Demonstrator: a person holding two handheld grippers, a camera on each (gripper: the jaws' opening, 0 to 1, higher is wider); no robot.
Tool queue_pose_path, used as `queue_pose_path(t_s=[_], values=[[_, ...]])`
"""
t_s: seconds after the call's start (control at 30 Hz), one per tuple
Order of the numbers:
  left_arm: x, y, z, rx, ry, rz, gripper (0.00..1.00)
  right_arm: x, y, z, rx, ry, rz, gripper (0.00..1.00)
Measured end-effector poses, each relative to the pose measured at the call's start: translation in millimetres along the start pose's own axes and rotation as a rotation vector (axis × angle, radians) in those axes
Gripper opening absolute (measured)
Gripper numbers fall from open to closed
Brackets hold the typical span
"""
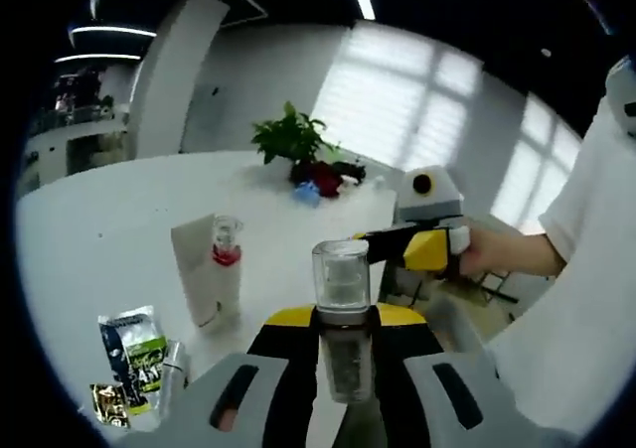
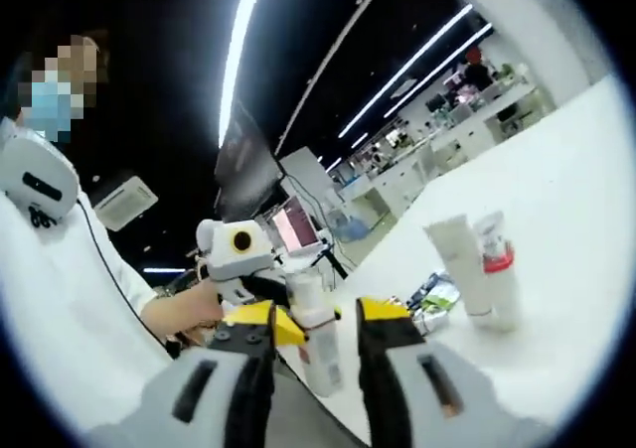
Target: Arrange the skincare products in the storage area until every visible bottle or jar stands upright without overlapping.
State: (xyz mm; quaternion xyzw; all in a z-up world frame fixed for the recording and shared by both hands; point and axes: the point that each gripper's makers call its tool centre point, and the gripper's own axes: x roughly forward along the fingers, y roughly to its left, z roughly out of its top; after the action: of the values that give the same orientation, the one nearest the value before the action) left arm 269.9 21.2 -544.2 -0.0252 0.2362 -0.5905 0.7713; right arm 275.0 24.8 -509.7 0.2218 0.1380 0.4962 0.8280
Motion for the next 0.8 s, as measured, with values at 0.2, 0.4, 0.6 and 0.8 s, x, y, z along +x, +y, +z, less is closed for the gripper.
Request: queue_pose_path(t_s=[0.2, 0.4, 0.6, 0.8], values=[[9, -3.2, -1.0, 0.035, 0.024, -0.011, 0.17, 5, -4, -4.8, -0.052, 0.034, -0.046, 0.31], [11, -1.7, -4.5, 0.042, 0.040, -0.012, 0.17, 5, -13, -9.2, -0.072, 0.050, -0.085, 0.29], [15, 0.6, -6.2, 0.047, 0.051, -0.010, 0.17, 6, -16, -11.3, -0.073, 0.053, -0.095, 0.25], [19, 3.4, -9.6, 0.047, 0.067, -0.011, 0.17, 5, -22, -14.9, -0.068, 0.055, -0.102, 0.22]])
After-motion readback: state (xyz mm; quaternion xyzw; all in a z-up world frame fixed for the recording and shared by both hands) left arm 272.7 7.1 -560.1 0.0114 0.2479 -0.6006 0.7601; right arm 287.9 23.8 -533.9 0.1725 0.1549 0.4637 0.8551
